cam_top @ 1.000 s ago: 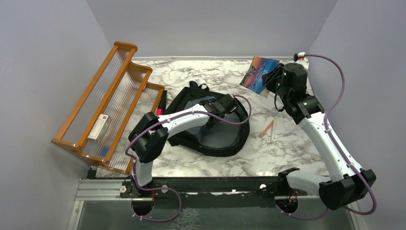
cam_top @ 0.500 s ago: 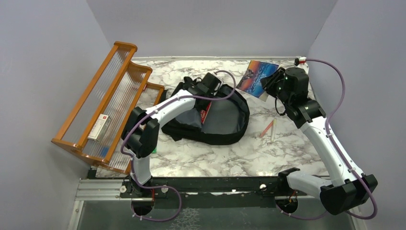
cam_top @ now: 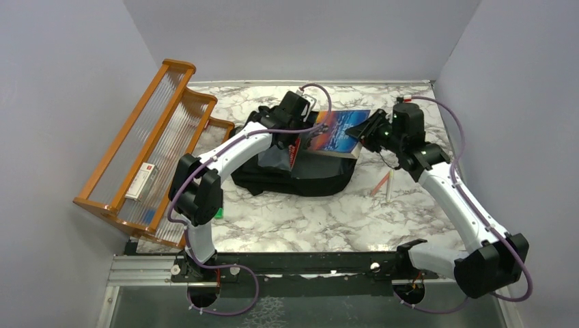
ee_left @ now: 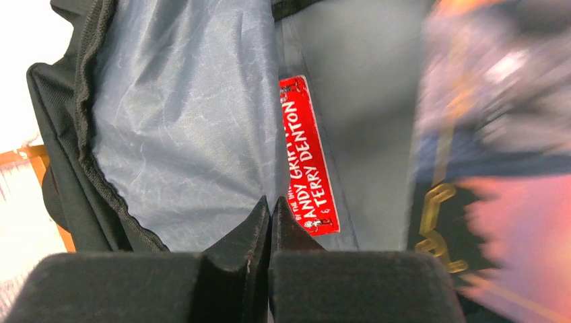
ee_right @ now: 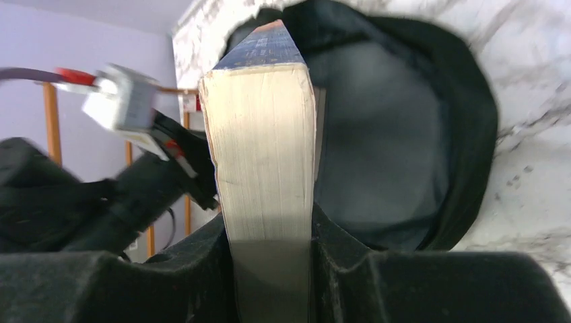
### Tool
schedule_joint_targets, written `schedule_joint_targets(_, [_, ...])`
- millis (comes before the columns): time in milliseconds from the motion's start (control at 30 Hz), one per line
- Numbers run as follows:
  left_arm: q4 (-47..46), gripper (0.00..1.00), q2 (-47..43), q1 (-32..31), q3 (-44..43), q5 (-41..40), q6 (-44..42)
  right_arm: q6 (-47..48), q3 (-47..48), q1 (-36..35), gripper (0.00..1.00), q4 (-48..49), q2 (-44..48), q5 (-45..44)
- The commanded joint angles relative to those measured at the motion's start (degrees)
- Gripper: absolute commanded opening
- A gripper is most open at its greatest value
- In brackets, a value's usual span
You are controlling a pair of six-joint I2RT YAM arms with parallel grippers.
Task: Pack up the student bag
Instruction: Place the book in the student bag.
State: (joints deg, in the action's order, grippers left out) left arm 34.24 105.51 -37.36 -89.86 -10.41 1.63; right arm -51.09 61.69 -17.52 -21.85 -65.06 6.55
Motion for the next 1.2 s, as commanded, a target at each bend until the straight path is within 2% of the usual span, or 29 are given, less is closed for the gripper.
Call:
schedule_joint_targets(0, [-5.23,0.00,-3.27,-0.34,-4.83,2.77,1.49,-6.59,-0.47,0.03,0.00,11.58,-3.06,10.83])
schedule_joint_targets(267, [-5.23,0.00,-3.82,-0.42,-4.98,3.60,0.96,-10.31,-4.10,0.03,0.00,18.58,-8.07,16.35])
schedule_joint_targets(533, [-5.15,0.00,-4.00,-0.41,-4.79,4.73,0.79,-15.33,-6.48,-0.06,0.00,33.53,-12.12,23.61])
schedule_joint_targets(833, [-4.11,0.00,-3.51,-0.40,-7.55,7.44,1.93,-16.52,-8.36,-1.11,0.01,46.13,-20.43,24.24])
schedule_joint_targets(1167, [-2.52,0.00,-2.86,-0.48,-9.54,10.23,2.75,-19.29,-6.73,-7.16,0.01,60.25,-32.72,17.74])
